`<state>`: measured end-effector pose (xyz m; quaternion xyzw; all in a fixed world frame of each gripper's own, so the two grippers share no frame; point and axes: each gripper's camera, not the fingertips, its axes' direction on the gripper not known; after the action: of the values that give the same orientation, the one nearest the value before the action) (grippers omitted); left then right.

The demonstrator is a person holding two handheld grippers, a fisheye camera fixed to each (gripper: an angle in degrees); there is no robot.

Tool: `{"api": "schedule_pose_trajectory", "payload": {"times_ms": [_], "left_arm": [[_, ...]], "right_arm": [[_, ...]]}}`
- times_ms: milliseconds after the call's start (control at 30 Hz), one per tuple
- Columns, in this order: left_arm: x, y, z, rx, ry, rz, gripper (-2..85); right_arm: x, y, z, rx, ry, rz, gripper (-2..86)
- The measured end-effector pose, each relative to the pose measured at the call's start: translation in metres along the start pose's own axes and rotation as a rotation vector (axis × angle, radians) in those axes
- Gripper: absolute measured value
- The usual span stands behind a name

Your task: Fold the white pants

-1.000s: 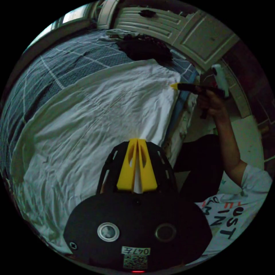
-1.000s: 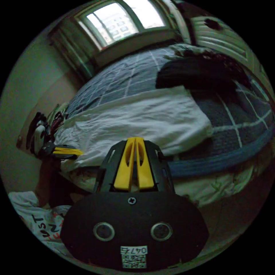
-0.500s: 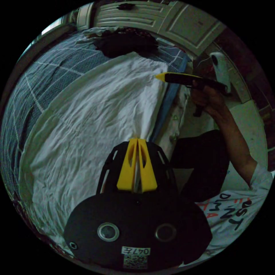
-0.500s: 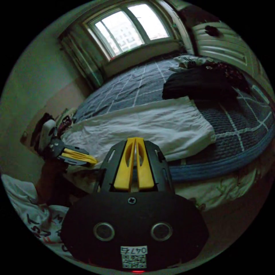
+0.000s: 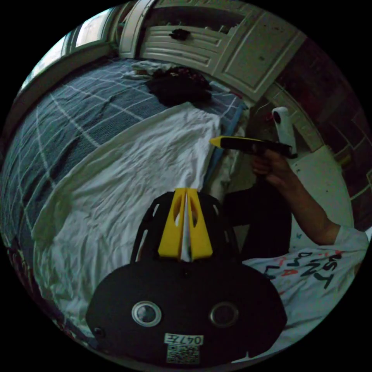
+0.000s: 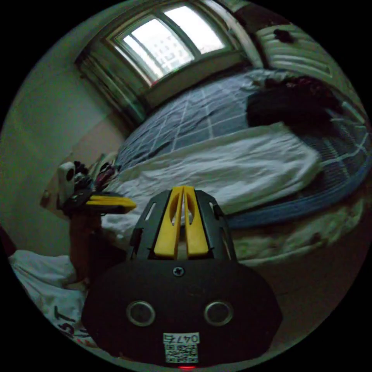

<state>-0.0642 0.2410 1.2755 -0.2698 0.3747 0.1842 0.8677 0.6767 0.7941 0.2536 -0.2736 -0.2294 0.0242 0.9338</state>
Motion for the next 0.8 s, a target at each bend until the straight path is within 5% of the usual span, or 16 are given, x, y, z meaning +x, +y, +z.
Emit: {"api": "schedule_pose_trajectory", "payload": {"times_ms": [200, 367, 567, 800], "left_arm": [[-0.046, 0.047, 0.004, -0.131, -0.160, -0.025, -1.0], [-0.078, 0.082, 0.017, -0.069, -0.045, -0.105, -1.0], [-0.092, 0.105, 0.007, -0.039, 0.002, -0.169, -1.0], [-0.097, 0.138, -0.039, 0.004, -0.214, -0.151, -1.0]], "right_arm": [[-0.049, 0.030, 0.078, -0.181, 0.000, 0.077, -0.9], [-0.022, 0.062, 0.078, -0.145, -0.067, 0.357, -0.7], [-0.077, 0.061, 0.049, -0.069, 0.032, 0.272, -0.8], [-0.146, 0.056, 0.069, -0.134, 0.001, 0.124, -1.2]]}}
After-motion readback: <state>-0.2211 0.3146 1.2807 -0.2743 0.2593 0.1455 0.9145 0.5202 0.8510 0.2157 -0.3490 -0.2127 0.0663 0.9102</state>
